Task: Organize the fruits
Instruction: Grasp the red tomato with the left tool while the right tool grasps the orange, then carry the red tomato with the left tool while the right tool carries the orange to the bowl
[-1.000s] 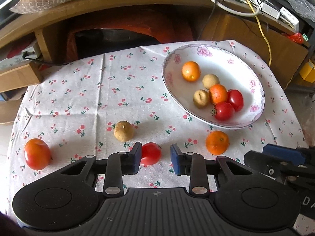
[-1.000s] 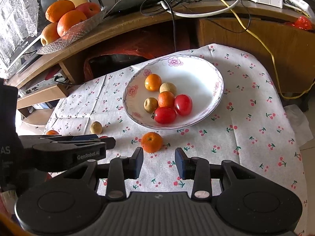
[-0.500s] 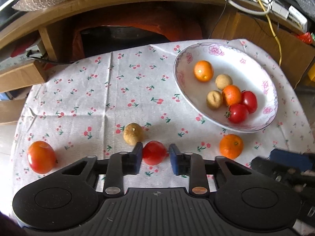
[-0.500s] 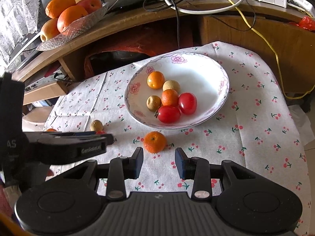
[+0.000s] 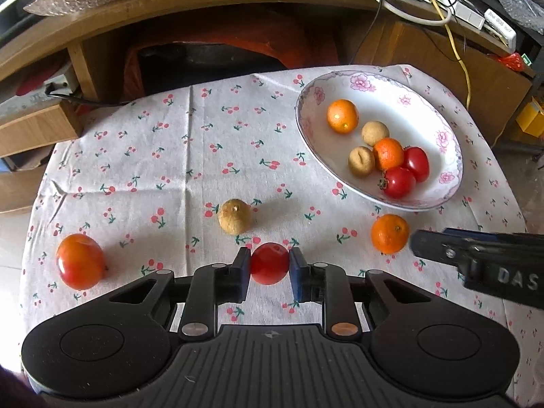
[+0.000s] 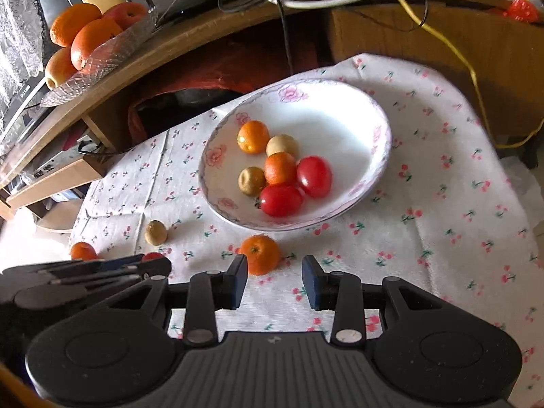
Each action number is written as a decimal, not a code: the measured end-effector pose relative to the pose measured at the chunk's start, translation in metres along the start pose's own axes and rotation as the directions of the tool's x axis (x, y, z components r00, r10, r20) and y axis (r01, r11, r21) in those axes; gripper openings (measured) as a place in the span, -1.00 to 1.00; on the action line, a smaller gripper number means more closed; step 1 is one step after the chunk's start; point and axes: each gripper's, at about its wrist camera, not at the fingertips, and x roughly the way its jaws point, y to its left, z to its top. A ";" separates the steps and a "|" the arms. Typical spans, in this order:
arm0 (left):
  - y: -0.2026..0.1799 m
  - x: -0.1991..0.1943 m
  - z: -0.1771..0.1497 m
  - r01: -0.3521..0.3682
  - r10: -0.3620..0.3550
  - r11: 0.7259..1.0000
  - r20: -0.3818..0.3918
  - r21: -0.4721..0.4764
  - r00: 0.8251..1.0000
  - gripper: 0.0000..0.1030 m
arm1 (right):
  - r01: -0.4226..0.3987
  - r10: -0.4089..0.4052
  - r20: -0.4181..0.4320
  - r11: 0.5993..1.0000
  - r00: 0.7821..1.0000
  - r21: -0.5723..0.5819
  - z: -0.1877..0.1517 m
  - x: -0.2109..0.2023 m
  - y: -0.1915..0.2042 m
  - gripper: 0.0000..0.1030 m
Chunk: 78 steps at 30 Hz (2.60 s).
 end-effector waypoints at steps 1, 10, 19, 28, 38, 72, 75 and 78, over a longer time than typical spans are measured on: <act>0.000 0.000 -0.001 0.002 -0.002 1.000 -0.003 0.002 1.000 -0.40 | -0.004 0.004 -0.001 1.000 1.000 0.000 0.001 0.002 0.002 -0.29; 0.003 0.005 -0.004 0.029 -0.029 1.000 -0.023 0.005 0.999 -0.36 | 0.031 -0.031 -0.040 0.999 0.999 -0.016 0.004 0.032 0.016 -0.29; 0.003 0.012 -0.003 0.038 -0.038 0.999 -0.036 -0.002 0.999 -0.35 | 0.053 -0.054 -0.016 0.996 0.998 -0.069 0.001 0.028 0.021 -0.36; -0.001 0.005 -0.005 0.076 -0.075 0.997 -0.057 0.023 0.996 -0.39 | 0.072 -0.074 -0.010 0.986 0.997 -0.148 -0.028 -0.008 0.026 -0.36; -0.022 -0.018 -0.046 0.066 -0.050 0.980 -0.088 0.187 0.995 -0.37 | 0.153 -0.165 -0.039 0.963 0.986 -0.222 -0.071 -0.028 0.006 -0.36; -0.034 -0.021 -0.061 0.107 -0.089 0.948 -0.075 0.301 0.993 -0.06 | 0.040 -0.062 -0.072 0.962 0.995 -0.271 -0.063 -0.024 -0.009 -0.12; -0.033 -0.022 -0.061 0.111 -0.094 0.947 -0.073 0.300 0.993 -0.10 | 0.051 -0.072 -0.062 0.958 0.995 -0.282 -0.065 -0.024 -0.008 -0.16; -0.031 -0.024 -0.061 0.104 -0.088 0.949 -0.067 0.297 0.994 -0.27 | 0.043 -0.064 -0.058 0.951 0.996 -0.306 -0.066 -0.024 -0.003 -0.34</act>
